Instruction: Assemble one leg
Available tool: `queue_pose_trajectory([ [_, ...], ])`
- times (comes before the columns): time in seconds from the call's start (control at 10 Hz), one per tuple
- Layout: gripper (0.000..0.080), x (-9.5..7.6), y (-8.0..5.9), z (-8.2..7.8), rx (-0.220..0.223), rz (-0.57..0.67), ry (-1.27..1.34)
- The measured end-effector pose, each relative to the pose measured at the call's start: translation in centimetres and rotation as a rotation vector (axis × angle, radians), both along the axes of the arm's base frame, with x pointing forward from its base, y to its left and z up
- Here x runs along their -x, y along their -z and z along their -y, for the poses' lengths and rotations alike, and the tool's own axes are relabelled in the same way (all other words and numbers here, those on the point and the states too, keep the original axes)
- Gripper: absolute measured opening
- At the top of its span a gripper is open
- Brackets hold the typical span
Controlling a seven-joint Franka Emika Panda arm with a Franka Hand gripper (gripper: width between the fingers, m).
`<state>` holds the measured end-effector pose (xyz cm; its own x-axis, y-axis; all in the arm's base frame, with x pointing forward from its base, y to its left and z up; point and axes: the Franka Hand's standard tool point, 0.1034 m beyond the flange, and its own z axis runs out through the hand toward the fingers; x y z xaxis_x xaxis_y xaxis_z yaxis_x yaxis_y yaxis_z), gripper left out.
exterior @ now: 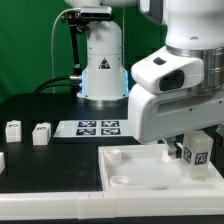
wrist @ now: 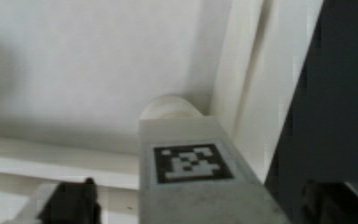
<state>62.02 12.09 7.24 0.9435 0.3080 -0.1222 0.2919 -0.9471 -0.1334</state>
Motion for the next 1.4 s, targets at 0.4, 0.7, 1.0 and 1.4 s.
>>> queue_pose_trajectory([
  [0.4, 0.0294, 0.01, 0.02, 0.01, 0.001, 0.0, 0.003],
  [0.7, 0.0294, 0.0, 0.03, 0.02, 0.005, -0.003, 0.036],
  [1.0, 0.0294, 0.18, 0.12, -0.07, 0.049, -0.022, 0.535],
  [1.4, 0.0294, 0.21, 0.16, -0.35, 0.124, -0.059, 1.07],
])
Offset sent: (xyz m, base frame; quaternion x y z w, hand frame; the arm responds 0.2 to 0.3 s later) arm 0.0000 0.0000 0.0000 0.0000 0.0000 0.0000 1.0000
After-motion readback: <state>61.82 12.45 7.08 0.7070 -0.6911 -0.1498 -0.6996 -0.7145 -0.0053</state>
